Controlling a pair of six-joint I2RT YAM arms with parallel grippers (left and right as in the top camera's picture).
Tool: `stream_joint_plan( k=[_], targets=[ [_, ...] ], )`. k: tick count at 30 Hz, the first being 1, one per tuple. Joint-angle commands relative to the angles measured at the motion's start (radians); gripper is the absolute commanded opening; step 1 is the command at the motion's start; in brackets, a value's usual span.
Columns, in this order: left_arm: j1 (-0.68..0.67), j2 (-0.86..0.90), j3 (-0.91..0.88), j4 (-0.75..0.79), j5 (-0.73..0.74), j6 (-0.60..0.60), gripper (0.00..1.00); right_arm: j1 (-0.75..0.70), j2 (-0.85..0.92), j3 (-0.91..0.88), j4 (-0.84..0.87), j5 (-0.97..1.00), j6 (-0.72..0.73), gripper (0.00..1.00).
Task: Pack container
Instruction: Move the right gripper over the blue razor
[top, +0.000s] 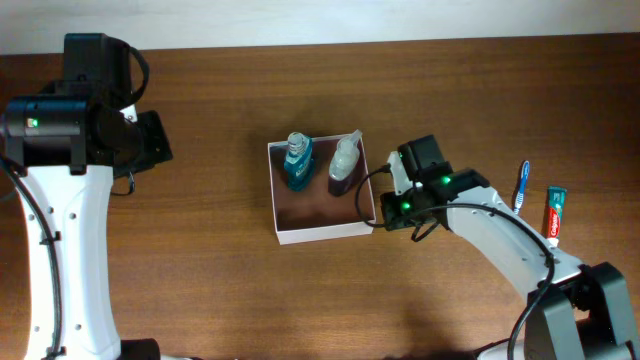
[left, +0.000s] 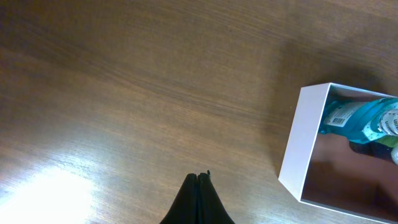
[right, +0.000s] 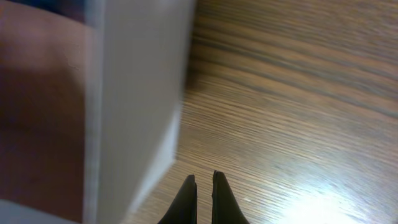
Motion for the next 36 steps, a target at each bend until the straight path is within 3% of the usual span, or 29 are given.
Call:
stream_joint_plan(
  k=[1, 10, 17, 21, 24, 25, 28, 31, 33, 34, 36],
  targets=[
    [0.004, 0.007, -0.007, 0.004, -0.004, 0.005, 0.00, 0.016, 0.002, 0.017, 0.018, -0.131, -0.043, 0.04],
    [0.004, 0.007, -0.007, 0.004, -0.004, 0.005, 0.00, 0.016, 0.002, 0.017, 0.021, -0.259, -0.074, 0.04],
    [0.004, 0.007, -0.007, 0.004, -0.004, 0.005, 0.00, 0.016, 0.002, 0.017, 0.020, -0.259, -0.074, 0.04],
    [0.004, 0.007, -0.007, 0.004, -0.004, 0.005, 0.01, 0.008, -0.001, 0.017, 0.012, -0.175, -0.034, 0.09],
    [0.004, 0.007, -0.007, 0.005, -0.004, 0.005, 0.07, -0.016, -0.028, 0.024, -0.031, 0.001, 0.050, 0.12],
    [0.004, 0.007, -0.007, 0.005, -0.004, 0.005, 0.19, -0.028, -0.043, 0.034, -0.056, 0.053, 0.068, 0.14],
    [0.004, 0.007, -0.007, 0.018, -0.004, 0.024, 0.44, -0.073, -0.117, 0.099, -0.165, 0.217, 0.079, 0.28],
    [0.004, 0.007, -0.013, 0.039, -0.003, 0.040, 0.52, -0.098, -0.188, 0.179, -0.270, 0.343, 0.079, 0.35],
    [0.004, 0.007, -0.031, 0.051, -0.004, 0.043, 0.52, -0.104, -0.263, 0.263, -0.359, 0.424, 0.071, 0.61],
    [0.004, 0.007, -0.039, 0.051, -0.003, 0.043, 0.52, -0.104, -0.288, 0.283, -0.373, 0.421, 0.069, 0.98],
    [0.004, 0.007, -0.051, 0.054, -0.003, 0.043, 0.52, -0.104, -0.327, 0.298, -0.377, 0.419, 0.066, 0.99]
  ],
)
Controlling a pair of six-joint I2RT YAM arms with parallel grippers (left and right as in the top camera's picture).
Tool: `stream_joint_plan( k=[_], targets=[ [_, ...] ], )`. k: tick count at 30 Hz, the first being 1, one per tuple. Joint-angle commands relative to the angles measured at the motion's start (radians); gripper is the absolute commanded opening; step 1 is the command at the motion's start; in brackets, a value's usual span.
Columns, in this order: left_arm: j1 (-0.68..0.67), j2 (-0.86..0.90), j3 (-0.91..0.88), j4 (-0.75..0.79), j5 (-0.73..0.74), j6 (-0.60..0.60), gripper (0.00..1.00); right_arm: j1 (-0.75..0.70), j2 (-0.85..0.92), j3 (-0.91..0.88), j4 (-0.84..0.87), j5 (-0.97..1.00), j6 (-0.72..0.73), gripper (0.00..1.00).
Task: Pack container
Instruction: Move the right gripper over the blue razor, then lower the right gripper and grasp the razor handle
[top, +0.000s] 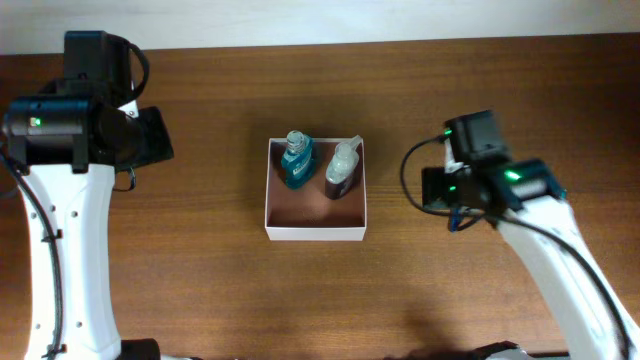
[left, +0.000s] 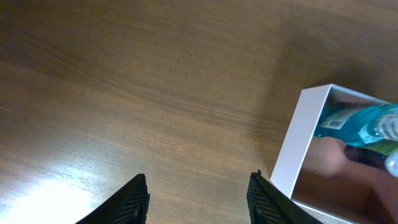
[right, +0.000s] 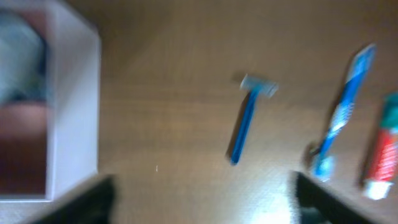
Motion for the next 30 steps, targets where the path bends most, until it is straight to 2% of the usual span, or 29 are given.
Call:
stream_joint_plan(
  k=[1, 6, 9, 15, 20, 22, 30],
  targets=[
    [0.004, 0.007, -0.032, 0.006, -0.003, 0.020, 0.52, -0.002, -0.092, 0.050, -0.014, 0.100, -0.006, 0.99],
    [0.004, 0.007, -0.033, 0.007, -0.003, 0.023, 0.54, -0.053, -0.062, 0.046, -0.051, 0.097, 0.140, 1.00],
    [0.004, 0.007, -0.033, 0.007, -0.004, 0.023, 0.54, -0.082, 0.052, 0.046, -0.068, 0.030, 0.145, 0.95],
    [0.005, 0.007, -0.033, 0.010, -0.004, 0.035, 0.54, -0.110, 0.245, 0.046, -0.071, 0.018, 0.189, 0.91],
    [0.005, 0.007, -0.033, 0.011, -0.004, 0.035, 0.54, -0.190, 0.396, 0.045, -0.060, -0.124, 0.184, 0.91],
    [0.004, 0.007, -0.033, 0.015, -0.004, 0.035, 0.54, -0.226, 0.447, 0.045, -0.043, -0.179, 0.138, 0.90],
    [0.004, 0.007, -0.033, 0.021, -0.004, 0.038, 0.54, -0.246, 0.489, 0.041, -0.002, -0.186, 0.090, 0.90]
  ],
)
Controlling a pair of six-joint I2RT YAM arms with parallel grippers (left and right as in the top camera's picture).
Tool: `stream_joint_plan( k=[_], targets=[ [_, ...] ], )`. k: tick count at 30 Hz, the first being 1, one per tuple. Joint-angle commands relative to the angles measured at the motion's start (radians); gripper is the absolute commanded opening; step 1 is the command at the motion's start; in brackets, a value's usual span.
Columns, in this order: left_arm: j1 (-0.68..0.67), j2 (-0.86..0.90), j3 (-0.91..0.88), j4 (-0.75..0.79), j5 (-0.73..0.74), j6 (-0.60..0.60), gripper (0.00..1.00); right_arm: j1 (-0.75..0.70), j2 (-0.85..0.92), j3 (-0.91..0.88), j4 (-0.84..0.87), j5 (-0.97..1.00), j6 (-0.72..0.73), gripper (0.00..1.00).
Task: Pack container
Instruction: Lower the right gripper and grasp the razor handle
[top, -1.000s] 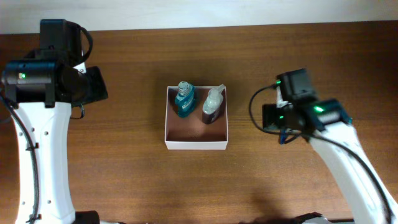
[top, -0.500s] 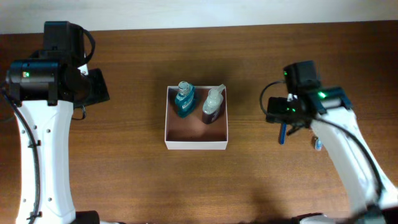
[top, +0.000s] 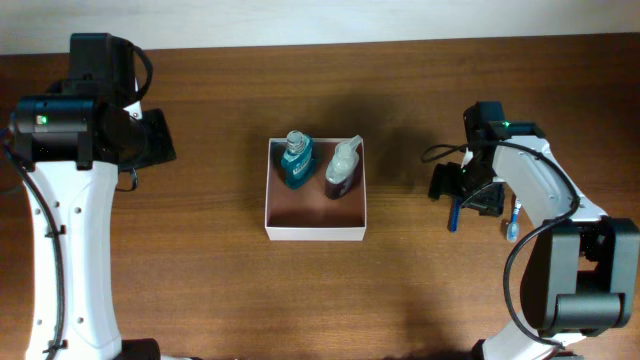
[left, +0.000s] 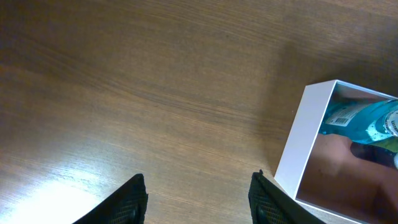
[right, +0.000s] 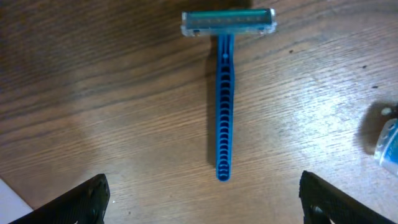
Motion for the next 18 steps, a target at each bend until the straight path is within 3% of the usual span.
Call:
stream_joint_plan(
  k=[1, 18],
  targets=[
    [0.004, 0.007, -0.004, 0.002, -0.004, 0.017, 0.54, -0.004, 0.018, -0.007, 0.018, -0.020, -0.023, 0.91],
    [0.004, 0.007, -0.004, -0.005, -0.004, 0.017, 0.54, -0.004, 0.116, -0.044, 0.112, -0.016, -0.023, 0.90]
  ],
)
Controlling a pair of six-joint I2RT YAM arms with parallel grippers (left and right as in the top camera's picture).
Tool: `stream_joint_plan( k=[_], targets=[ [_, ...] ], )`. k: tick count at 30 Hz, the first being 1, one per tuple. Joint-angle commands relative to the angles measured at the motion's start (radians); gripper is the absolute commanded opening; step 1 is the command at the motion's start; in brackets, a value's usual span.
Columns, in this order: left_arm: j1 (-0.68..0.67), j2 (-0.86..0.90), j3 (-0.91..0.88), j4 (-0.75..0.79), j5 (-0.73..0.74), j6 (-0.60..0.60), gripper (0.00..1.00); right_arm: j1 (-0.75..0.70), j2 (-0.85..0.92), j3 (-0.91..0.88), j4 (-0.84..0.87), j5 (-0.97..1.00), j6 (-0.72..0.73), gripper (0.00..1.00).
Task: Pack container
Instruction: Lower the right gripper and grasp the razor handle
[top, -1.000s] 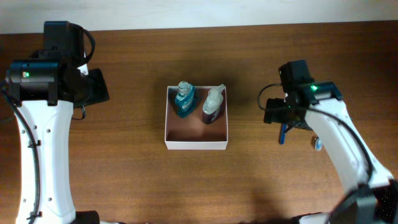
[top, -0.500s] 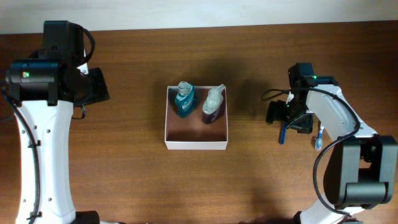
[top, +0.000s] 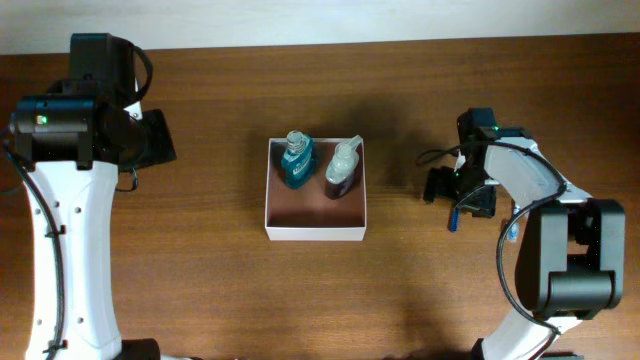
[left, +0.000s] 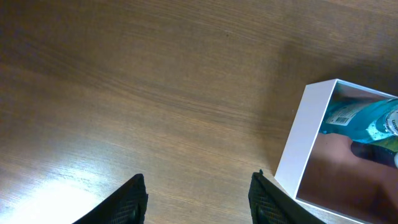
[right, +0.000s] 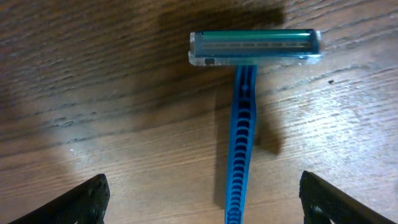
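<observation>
A blue razor (right: 244, 124) lies on the wooden table, its head (right: 255, 48) turned away from the camera. My right gripper (right: 203, 180) is open low over it, one finger on each side of the handle, and touches nothing. In the overhead view this gripper (top: 458, 195) is right of the white box (top: 316, 232), and only the razor's handle end (top: 452, 220) shows beneath it. The box holds a teal bottle (top: 297, 160) and a clear bottle with a dark base (top: 342, 168). At the far left, my left gripper (left: 198, 176) is open over bare table, empty.
The tip of a blue toothbrush (top: 508, 230) shows just right of my right arm. The left wrist view takes in the box's left wall (left: 298, 149) and the teal bottle (left: 357, 118). Bare wood surrounds the box.
My right gripper sits lower and closer over the razor, whose handle now runs out of the bottom of the wrist view. The left arm and the box are unchanged.
First both grippers were shut, the right one at the box's right wall. Then both were open, the box sat a little further left and squared, and the right arm was out over the razor, toothbrush and toothpaste. It then stood over the razor and is now lower.
</observation>
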Motion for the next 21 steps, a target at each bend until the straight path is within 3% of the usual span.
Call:
stream_joint_plan(
  k=[1, 13, 14, 17, 21],
  targets=[
    [0.004, 0.007, -0.004, -0.003, -0.004, 0.016, 0.54, -0.004, 0.034, -0.009, 0.008, -0.005, -0.006, 0.90],
    [0.004, 0.007, -0.004, -0.003, -0.004, 0.016, 0.54, -0.004, 0.095, -0.010, -0.006, -0.006, -0.006, 0.89],
    [0.004, 0.007, -0.004, -0.002, -0.004, 0.016, 0.54, -0.004, 0.095, -0.010, -0.010, -0.006, -0.006, 0.85],
    [0.004, 0.007, -0.004, -0.002, -0.004, 0.016, 0.54, -0.004, 0.095, -0.010, -0.017, -0.006, -0.006, 0.61],
    [0.004, 0.007, -0.004, -0.003, -0.004, 0.016, 0.54, -0.004, 0.095, -0.010, -0.021, -0.006, -0.006, 0.43]
  ],
)
